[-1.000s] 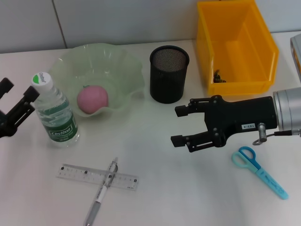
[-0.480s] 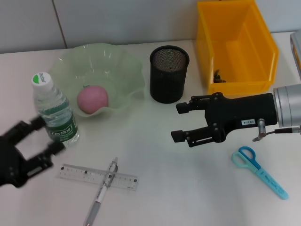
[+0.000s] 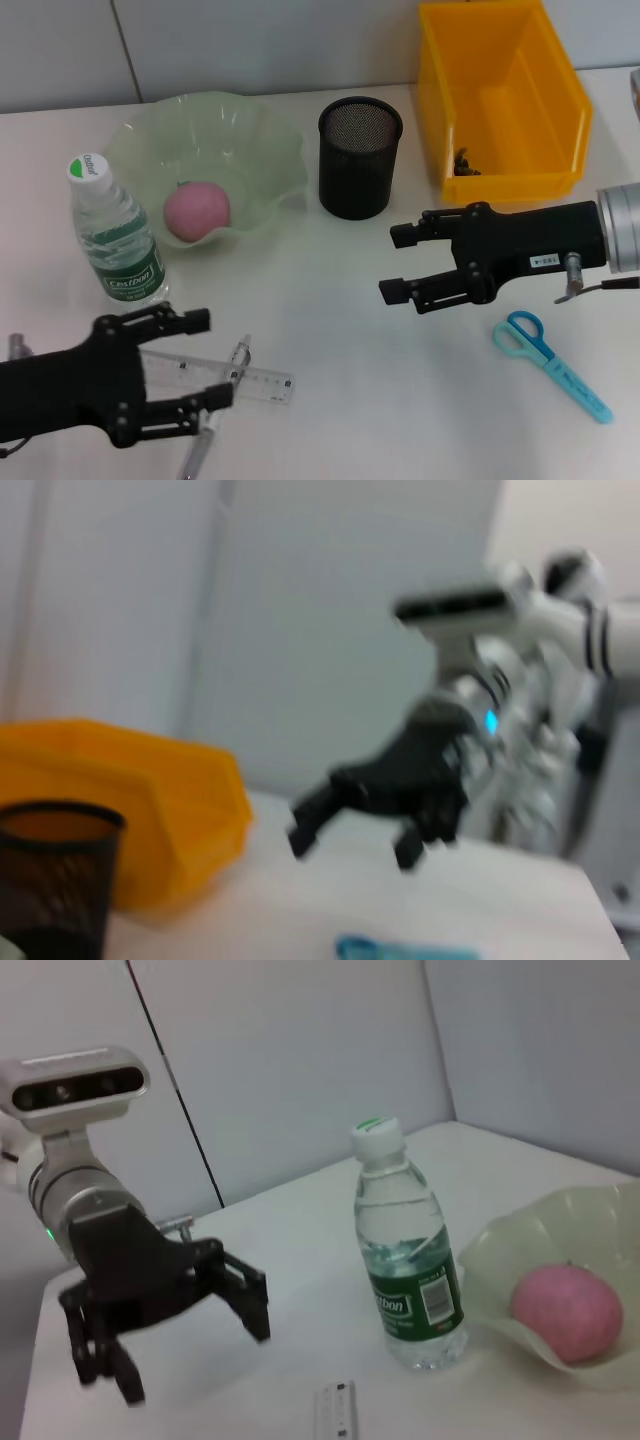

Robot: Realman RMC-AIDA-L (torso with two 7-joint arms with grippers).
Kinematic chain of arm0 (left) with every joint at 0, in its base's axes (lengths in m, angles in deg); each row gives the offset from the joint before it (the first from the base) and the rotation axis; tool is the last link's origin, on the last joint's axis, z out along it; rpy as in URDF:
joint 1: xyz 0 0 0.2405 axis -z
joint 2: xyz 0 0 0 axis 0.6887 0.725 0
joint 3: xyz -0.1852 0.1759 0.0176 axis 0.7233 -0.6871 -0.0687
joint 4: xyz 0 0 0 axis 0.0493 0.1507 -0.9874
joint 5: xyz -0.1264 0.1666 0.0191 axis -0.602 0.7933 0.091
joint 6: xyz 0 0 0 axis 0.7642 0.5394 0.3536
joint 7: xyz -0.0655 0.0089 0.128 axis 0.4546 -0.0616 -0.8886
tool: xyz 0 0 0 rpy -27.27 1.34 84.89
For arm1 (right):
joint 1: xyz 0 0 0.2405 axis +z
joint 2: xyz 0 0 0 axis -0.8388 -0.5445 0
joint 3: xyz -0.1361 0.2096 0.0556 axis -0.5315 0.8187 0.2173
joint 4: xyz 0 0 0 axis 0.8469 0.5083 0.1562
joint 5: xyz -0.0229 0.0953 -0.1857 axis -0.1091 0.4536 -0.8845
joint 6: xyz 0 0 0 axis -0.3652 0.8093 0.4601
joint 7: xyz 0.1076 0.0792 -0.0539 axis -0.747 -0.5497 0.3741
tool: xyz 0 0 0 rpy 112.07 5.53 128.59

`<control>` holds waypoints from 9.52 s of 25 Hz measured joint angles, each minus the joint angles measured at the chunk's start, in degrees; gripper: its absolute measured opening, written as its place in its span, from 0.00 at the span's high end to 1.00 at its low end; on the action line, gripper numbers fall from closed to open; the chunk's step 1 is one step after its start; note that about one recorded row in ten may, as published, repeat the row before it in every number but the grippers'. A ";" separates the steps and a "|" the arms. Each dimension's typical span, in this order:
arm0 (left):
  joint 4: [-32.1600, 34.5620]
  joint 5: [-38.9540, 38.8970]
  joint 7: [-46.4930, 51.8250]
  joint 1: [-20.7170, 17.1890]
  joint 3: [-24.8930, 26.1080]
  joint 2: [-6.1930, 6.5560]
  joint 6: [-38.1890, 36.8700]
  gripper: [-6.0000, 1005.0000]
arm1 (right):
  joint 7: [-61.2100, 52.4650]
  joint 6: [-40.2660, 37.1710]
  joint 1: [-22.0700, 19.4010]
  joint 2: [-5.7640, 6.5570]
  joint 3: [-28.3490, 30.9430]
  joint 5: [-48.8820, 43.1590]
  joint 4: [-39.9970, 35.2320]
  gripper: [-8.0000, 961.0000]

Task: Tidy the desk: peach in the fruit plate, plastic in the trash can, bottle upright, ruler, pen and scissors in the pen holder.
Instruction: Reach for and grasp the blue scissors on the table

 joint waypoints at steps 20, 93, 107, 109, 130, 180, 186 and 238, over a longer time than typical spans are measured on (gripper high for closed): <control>3.92 8.00 -0.19 4.27 -3.15 -2.04 4.32 0.18 | -33.22 -7.62 8.80 -0.57 -0.72 -24.82 -13.92 0.14; 3.34 7.11 -0.70 4.82 -5.43 -2.08 8.49 0.18 | -64.35 -8.80 6.51 -2.35 -23.03 -52.53 -22.64 0.14; 3.34 7.11 -0.57 4.86 -5.42 -2.08 8.54 0.18 | -64.59 -8.73 6.29 -2.41 -23.03 -52.53 -22.12 0.23; 3.34 7.11 -0.57 4.84 -5.43 -2.08 8.54 0.18 | -64.60 -8.74 6.29 -2.41 -23.03 -52.53 -21.94 0.28; 3.34 6.44 -0.65 4.32 -5.43 -2.08 8.53 0.18 | -64.64 -8.59 6.11 -2.41 -23.02 -52.89 -21.78 0.46; 3.44 6.23 -0.24 4.31 -5.43 -2.08 7.89 0.19 | -64.56 -7.05 5.32 -2.41 -24.44 -52.63 -21.00 0.60; 3.43 6.23 -0.24 4.31 -5.43 -2.08 7.90 0.19 | -64.58 -7.06 5.32 -2.40 -24.44 -52.63 -20.99 0.67; 3.51 6.06 -0.15 4.76 -5.34 -2.08 8.07 0.19 | -64.70 -6.36 5.41 -2.41 -25.33 -52.95 -20.90 0.68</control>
